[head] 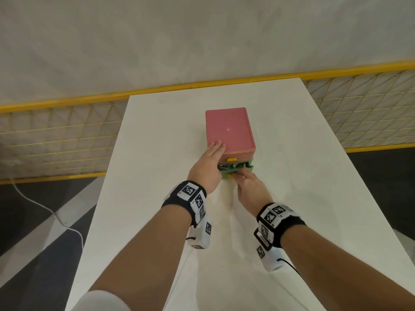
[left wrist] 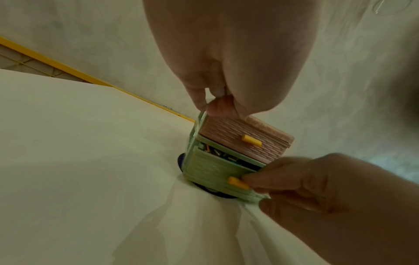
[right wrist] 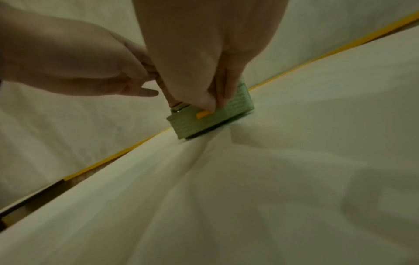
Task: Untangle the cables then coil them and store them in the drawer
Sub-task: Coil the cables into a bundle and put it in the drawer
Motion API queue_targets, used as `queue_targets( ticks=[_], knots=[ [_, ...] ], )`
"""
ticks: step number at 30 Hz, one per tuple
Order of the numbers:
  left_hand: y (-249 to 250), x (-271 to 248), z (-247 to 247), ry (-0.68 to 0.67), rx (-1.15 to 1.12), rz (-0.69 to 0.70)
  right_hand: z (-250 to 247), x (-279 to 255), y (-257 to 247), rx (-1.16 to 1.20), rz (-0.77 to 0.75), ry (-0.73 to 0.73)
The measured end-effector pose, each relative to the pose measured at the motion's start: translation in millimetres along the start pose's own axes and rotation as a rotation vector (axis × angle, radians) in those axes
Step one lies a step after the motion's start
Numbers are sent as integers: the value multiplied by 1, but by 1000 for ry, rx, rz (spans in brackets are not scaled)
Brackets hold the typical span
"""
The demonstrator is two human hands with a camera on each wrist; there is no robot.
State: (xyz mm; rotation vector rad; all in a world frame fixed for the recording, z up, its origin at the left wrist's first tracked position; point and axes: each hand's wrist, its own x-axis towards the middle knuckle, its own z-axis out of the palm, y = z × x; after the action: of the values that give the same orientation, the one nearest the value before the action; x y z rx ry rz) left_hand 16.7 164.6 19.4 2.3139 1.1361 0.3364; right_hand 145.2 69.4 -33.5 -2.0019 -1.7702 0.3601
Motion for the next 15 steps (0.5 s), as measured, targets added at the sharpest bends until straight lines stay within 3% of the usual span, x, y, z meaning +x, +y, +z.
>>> queue_targets(
  ticks=[2, 5, 7, 11, 15],
  knots=[
    [0, 0, 0, -2, 2, 3, -2, 0, 2, 96, 85, 73],
    [-1, -1, 0, -7, -6, 2, -8, 6, 5, 256, 306, 331],
    [0, -2, -1, -5, -14, 0, -9, 18, 4, 300, 429, 411],
    [1, -1, -2, 0, -11, 5, -9, 46, 3, 257, 573, 328],
    [0, -1, -2, 3, -27, 11, -8, 50, 9, 204, 541, 289]
  ],
)
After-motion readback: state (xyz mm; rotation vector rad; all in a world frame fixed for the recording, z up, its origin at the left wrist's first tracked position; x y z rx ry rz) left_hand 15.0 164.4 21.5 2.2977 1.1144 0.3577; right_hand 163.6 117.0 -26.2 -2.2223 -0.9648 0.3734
